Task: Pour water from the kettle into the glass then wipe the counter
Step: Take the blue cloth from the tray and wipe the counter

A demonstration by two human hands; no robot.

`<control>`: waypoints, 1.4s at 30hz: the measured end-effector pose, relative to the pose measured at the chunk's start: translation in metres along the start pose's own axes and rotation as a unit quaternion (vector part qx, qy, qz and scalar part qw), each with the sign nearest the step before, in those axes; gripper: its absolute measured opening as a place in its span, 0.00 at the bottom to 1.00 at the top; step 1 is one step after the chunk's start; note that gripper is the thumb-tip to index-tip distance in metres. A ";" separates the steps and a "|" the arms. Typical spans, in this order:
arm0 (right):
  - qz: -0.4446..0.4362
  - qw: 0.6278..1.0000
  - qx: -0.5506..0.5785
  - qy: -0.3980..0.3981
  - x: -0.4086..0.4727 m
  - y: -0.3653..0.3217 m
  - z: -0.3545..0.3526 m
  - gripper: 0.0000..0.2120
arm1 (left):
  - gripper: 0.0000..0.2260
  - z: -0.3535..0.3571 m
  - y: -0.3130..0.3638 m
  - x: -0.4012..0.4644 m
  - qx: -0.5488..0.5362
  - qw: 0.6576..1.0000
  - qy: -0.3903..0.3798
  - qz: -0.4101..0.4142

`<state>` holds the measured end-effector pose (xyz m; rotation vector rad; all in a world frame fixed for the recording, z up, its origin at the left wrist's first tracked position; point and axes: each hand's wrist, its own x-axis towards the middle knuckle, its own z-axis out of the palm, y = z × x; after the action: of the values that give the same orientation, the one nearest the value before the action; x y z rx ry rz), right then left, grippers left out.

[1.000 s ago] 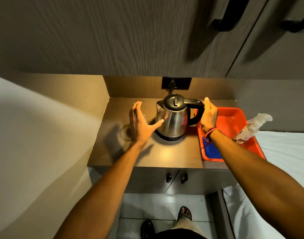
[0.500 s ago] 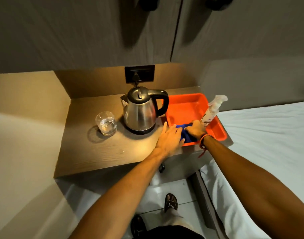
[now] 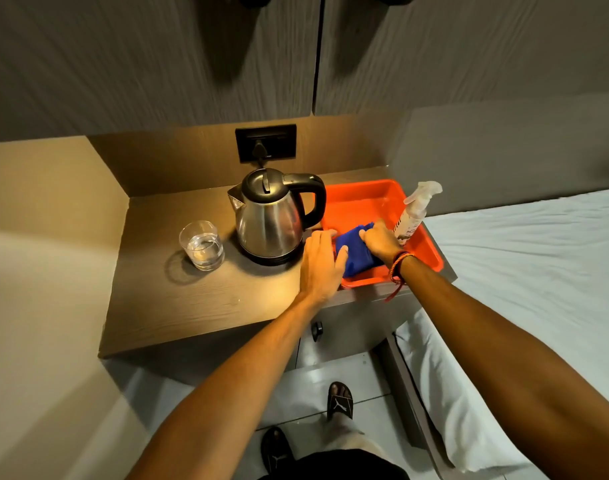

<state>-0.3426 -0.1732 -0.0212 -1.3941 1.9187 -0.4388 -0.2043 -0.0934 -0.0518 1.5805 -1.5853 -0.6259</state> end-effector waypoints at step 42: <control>-0.455 0.844 -0.266 -0.103 -0.119 -0.025 0.238 0.33 | 0.37 -0.170 -0.137 0.017 -0.071 0.923 0.240 -0.291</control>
<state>-0.1360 -0.0403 -0.1276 -2.5932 1.1166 -0.1512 0.0140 -0.0918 -0.0633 1.9166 -0.6884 -0.5790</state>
